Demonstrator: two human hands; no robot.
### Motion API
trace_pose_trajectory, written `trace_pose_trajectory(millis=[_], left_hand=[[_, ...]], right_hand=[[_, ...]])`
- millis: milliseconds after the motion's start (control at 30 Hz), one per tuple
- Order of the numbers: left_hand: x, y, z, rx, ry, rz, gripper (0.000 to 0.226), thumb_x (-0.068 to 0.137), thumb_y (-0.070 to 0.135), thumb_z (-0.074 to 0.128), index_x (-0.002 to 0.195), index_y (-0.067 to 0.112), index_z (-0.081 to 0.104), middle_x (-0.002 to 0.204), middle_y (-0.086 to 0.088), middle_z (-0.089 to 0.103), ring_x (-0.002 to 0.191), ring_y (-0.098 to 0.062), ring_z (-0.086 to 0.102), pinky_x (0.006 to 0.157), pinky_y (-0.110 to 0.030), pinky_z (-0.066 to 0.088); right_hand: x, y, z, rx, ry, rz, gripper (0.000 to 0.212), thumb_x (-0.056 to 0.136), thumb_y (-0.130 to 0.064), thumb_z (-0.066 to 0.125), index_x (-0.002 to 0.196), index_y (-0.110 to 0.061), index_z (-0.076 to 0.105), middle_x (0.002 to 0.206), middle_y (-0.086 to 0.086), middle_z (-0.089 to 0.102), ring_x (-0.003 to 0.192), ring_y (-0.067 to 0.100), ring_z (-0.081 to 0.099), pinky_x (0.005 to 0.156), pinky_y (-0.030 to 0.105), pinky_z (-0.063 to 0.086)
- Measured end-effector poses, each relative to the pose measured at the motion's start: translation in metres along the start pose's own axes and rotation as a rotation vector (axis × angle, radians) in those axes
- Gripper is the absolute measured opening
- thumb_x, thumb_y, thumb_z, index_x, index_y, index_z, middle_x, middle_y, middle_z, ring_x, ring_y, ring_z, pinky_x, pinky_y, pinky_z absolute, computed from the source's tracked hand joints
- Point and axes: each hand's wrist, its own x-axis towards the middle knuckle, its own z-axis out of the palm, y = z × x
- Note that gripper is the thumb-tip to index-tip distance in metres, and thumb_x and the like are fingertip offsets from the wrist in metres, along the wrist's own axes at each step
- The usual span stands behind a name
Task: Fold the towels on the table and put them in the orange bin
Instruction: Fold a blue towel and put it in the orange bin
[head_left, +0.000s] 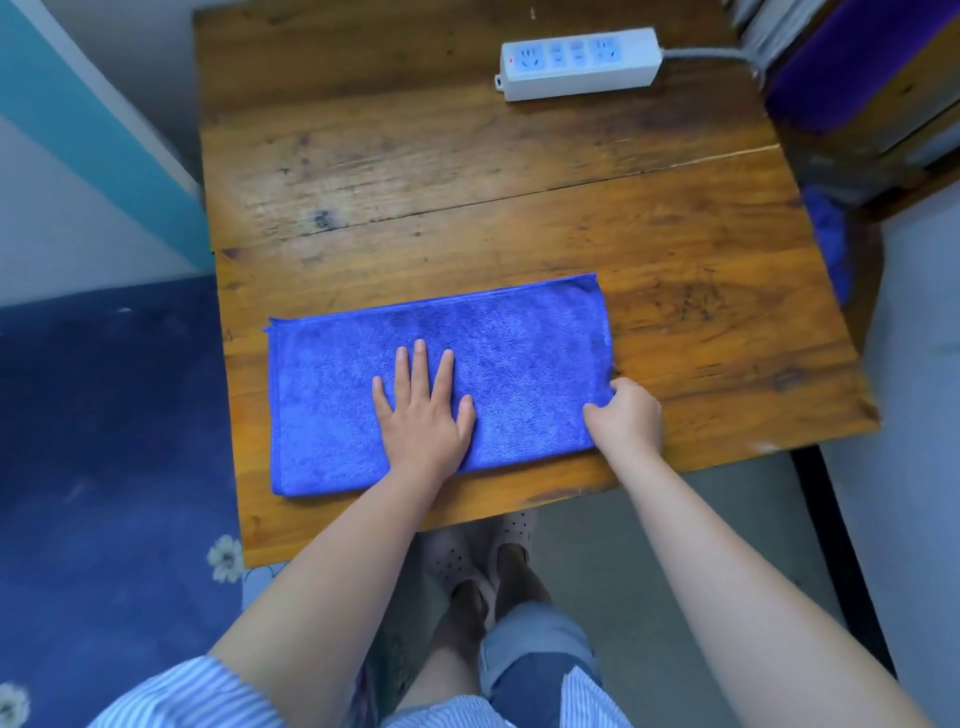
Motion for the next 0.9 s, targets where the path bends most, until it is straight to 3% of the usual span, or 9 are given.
trace_pose_trajectory(millis=[200,300,367,467,633,767,900], left_hand=[[0.023,0.010,-0.008,-0.058,0.009,-0.071,0.058,0.095,0.045,0.025,0.146,0.030,0.005,0.157,0.000,-0.008,0.144,-0.018,-0.010,0.115,-0.045,-0.005],[0.029,0.010,-0.018,-0.084,-0.004,-0.056,0.058,0.095,0.046,0.026,0.147,0.028,0.006,0.157,0.001,-0.004,0.145,-0.017,-0.007,0.115,-0.045,-0.001],[0.023,-0.001,-0.026,-0.125,0.027,-0.051,0.058,0.095,0.044,0.030,0.147,0.023,0.013,0.157,0.001,0.004,0.145,-0.017,-0.001,0.115,-0.044,0.004],[0.011,-0.023,-0.036,-0.231,0.109,-0.081,0.055,0.095,0.036,0.038,0.143,0.014,0.026,0.154,-0.003,0.019,0.144,-0.019,0.011,0.114,-0.041,0.013],[-0.011,-0.076,-0.050,-0.414,0.260,-0.289,0.043,0.094,0.022,0.043,0.134,0.004,0.040,0.140,-0.012,0.043,0.132,-0.026,0.033,0.104,-0.037,0.026],[-0.023,-0.112,-0.057,-0.700,0.331,-0.476,0.035,0.094,0.014,0.040,0.127,0.003,0.047,0.128,-0.013,0.052,0.121,-0.027,0.044,0.096,-0.031,0.034],[-0.027,-0.147,-0.057,-0.883,0.312,-0.589,0.028,0.095,0.016,0.038,0.117,0.007,0.054,0.113,-0.010,0.060,0.106,-0.025,0.054,0.083,-0.027,0.037]], right_hand=[[0.026,-0.026,-0.015,0.048,0.080,-0.135,0.028,0.083,-0.007,0.053,0.110,0.000,0.058,0.115,0.021,0.057,0.108,0.035,0.052,0.085,0.033,0.038],[0.026,-0.043,-0.028,0.116,0.085,-0.294,0.022,0.079,-0.001,0.055,0.100,0.003,0.059,0.107,0.022,0.058,0.099,0.032,0.053,0.070,0.026,0.029],[0.014,-0.055,-0.033,0.174,0.065,-0.405,0.016,0.075,0.003,0.056,0.090,0.005,0.059,0.097,0.022,0.061,0.086,0.028,0.051,0.062,0.021,0.024],[-0.013,-0.074,-0.031,0.306,0.051,-0.517,0.011,0.072,0.007,0.058,0.083,0.006,0.059,0.087,0.021,0.063,0.078,0.020,0.047,0.063,0.018,0.027],[-0.072,-0.113,0.009,0.443,-0.015,-0.711,0.025,0.071,0.013,0.060,0.095,0.007,0.056,0.088,0.006,0.052,0.082,0.017,0.048,0.071,-0.004,0.032],[-0.101,-0.133,0.054,0.391,-0.124,-0.789,0.030,0.073,0.015,0.056,0.102,0.009,0.056,0.099,0.021,0.060,0.090,0.030,0.056,0.079,0.017,0.037],[-0.112,-0.137,0.099,0.162,-0.372,-0.867,0.049,0.081,0.005,0.051,0.129,0.001,0.041,0.123,0.017,0.051,0.116,0.030,0.047,0.095,0.025,0.032]])
